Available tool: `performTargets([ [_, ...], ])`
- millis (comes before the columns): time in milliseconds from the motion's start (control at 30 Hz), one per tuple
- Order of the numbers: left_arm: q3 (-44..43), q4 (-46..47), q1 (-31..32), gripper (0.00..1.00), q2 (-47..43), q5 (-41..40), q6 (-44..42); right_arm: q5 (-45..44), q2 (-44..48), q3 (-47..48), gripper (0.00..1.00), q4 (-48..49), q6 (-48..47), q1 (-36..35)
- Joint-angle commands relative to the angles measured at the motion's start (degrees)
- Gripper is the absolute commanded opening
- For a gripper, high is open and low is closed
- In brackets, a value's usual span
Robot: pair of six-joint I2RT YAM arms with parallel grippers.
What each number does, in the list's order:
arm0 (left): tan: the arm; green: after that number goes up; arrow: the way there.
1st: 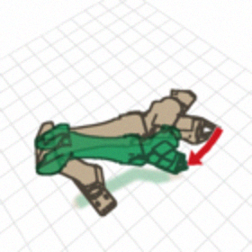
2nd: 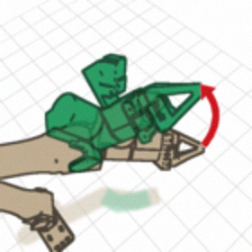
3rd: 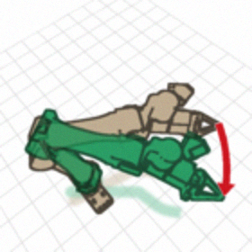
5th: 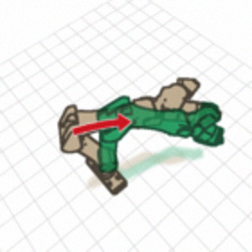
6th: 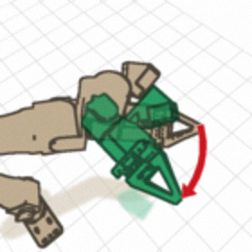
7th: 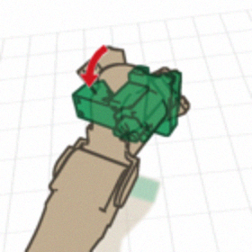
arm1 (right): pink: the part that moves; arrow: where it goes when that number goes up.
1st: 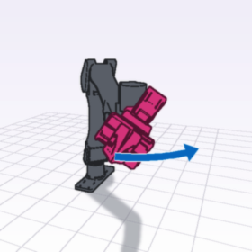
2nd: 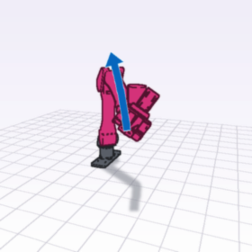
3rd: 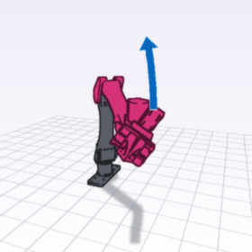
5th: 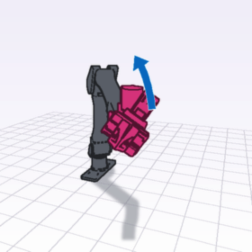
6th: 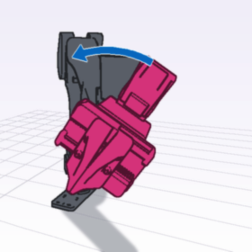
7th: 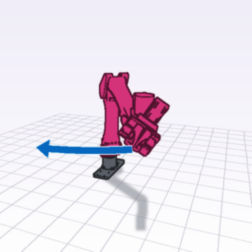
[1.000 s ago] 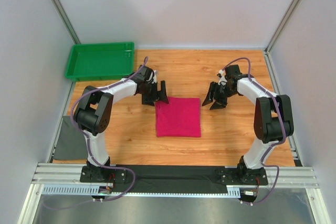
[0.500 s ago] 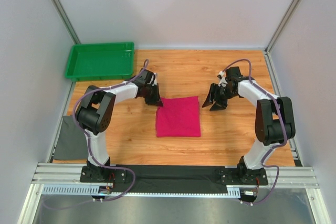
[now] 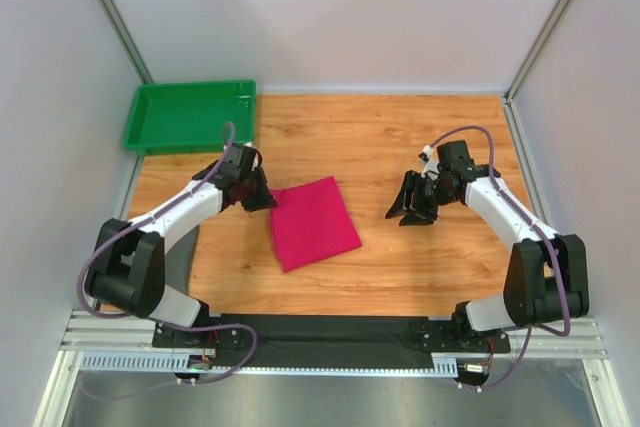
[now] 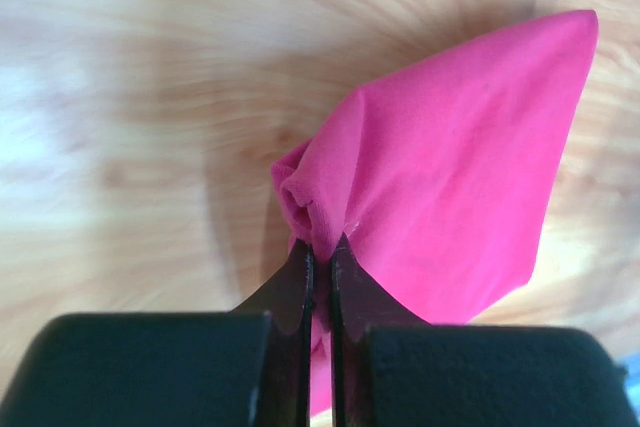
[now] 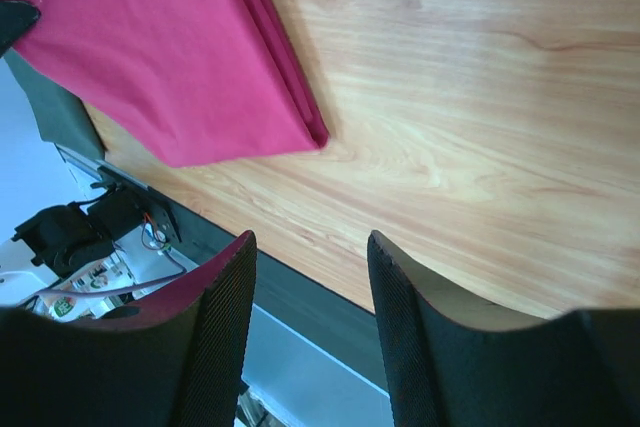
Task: Fold and stack the t-shirts
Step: Neatly place the folded tshirt to the corner
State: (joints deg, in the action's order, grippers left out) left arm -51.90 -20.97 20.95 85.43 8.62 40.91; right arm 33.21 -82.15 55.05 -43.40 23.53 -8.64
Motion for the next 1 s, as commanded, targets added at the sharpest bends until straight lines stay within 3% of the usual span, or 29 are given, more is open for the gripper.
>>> performTargets([
  [0,-1.36,-11.44,-0.73,0.00,-5.35,-12.39,4.62,1.77,3.04,-1.08,0.50,-1.07,0.38,-0.85],
  [100,-3.73,-18.56,-2.66,0.00,-6.85,-17.48,5.50,2.38,4.27,-2.40,0.49,-1.25,-0.15,-1.11],
  [300,-5.93,-23.76,-8.64,0.00,-9.14,-23.64,4.01,2.82,5.60,-4.16,0.49,-2.30,-1.82,-1.37],
  [567,-17.61,-38.24,-13.56,0.00,-8.17,-34.01,6.47,2.82,6.56,-4.77,0.49,-3.89,-3.31,-1.29],
  [700,-23.68,-44.76,-16.46,0.00,-7.21,-36.39,8.30,2.82,6.74,-4.51,0.49,-4.24,-3.58,-1.46],
  [967,-26.14,-48.19,-20.24,0.00,-9.40,-36.92,9.90,3.35,5.95,-4.51,0.49,-3.54,-3.40,-1.38],
])
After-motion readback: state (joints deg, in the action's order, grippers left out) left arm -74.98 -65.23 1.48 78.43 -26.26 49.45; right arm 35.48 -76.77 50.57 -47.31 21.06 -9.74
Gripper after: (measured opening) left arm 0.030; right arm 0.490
